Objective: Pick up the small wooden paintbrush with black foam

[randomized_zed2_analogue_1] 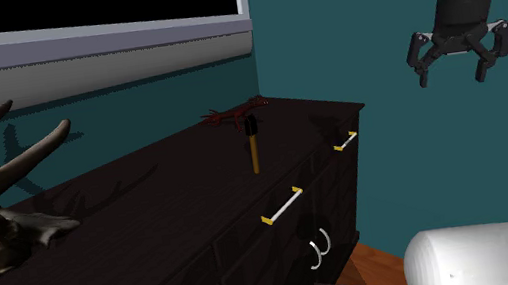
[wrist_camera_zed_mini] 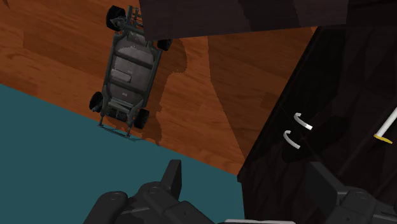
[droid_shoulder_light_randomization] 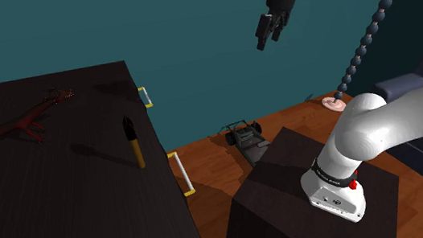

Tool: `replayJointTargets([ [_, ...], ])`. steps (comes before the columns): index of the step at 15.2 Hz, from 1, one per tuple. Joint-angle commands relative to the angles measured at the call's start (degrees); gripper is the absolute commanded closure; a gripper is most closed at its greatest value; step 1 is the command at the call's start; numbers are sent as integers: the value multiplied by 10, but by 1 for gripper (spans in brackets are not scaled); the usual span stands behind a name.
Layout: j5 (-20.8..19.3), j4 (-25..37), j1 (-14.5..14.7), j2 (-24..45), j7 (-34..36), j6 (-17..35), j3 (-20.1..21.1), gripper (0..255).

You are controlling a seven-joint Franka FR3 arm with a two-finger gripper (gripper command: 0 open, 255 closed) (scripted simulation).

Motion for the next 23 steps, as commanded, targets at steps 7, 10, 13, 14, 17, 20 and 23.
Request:
replayJointTargets([
  [7,45,-16,11,5,119,29,87,0],
  [10,64,-12,14,21,178,46,131,0],
  [13,80,0,15,44,237,63,176,0],
  [14,84,6,14,54,257,69,191,0],
  [17,92,28,10,87,318,86,238,0],
  [20,91,58,1,128,380,102,286,0],
  [23,80,96,-12,177,445,116,336,0],
])
